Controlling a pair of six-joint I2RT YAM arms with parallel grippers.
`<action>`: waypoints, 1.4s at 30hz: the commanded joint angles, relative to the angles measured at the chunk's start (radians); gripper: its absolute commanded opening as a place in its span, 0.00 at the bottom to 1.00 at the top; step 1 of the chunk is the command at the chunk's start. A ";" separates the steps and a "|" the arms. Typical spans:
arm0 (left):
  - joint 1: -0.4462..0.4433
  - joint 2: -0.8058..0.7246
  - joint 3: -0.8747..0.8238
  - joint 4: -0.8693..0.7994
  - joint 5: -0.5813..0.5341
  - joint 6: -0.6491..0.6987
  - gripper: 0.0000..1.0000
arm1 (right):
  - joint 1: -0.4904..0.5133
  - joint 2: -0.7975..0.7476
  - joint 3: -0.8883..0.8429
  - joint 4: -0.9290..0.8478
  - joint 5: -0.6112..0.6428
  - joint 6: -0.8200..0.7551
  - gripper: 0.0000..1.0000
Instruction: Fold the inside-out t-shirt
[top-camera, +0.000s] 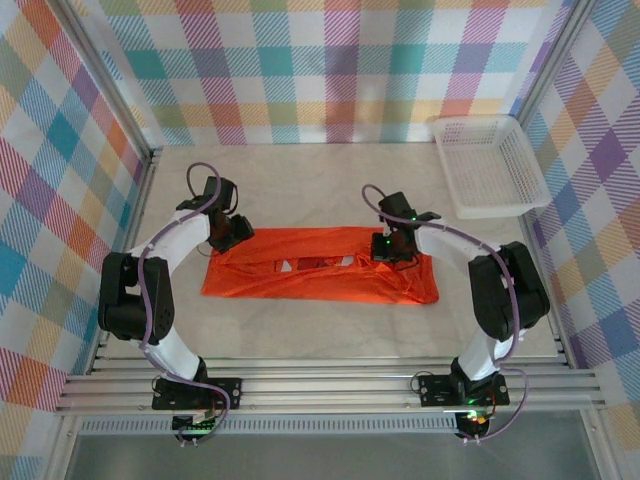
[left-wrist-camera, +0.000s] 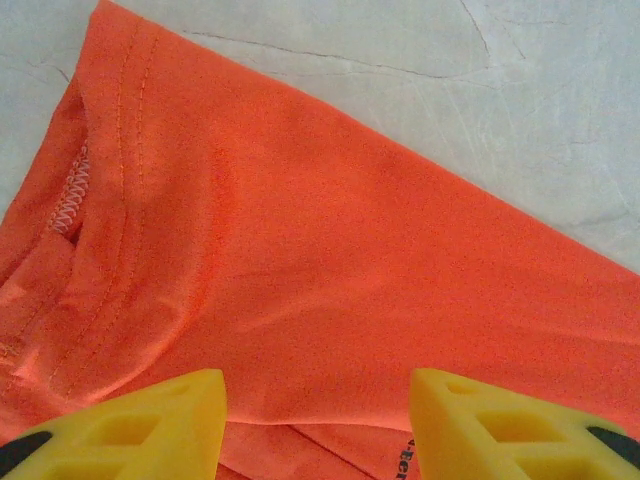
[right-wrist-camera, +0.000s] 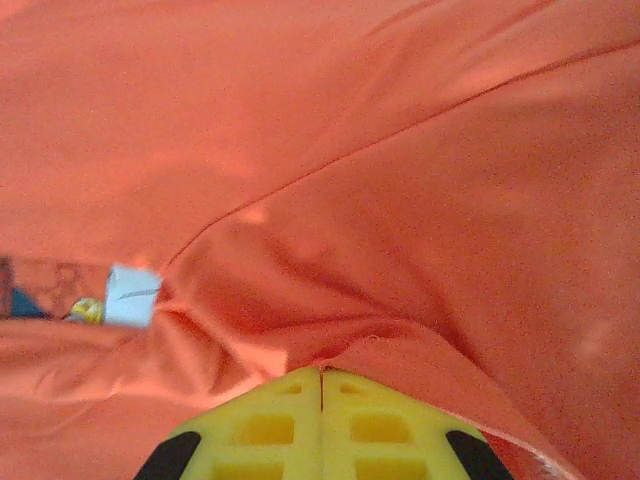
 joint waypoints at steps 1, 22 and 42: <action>-0.011 0.011 0.032 -0.017 0.002 -0.007 0.51 | 0.062 -0.047 -0.001 -0.042 0.037 0.022 0.02; -0.036 0.023 0.050 -0.035 -0.006 -0.005 0.51 | 0.294 0.009 -0.042 0.023 -0.052 0.243 0.20; -0.097 0.163 0.115 0.030 0.096 -0.027 0.51 | 0.024 -0.011 0.065 -0.074 0.008 0.178 0.39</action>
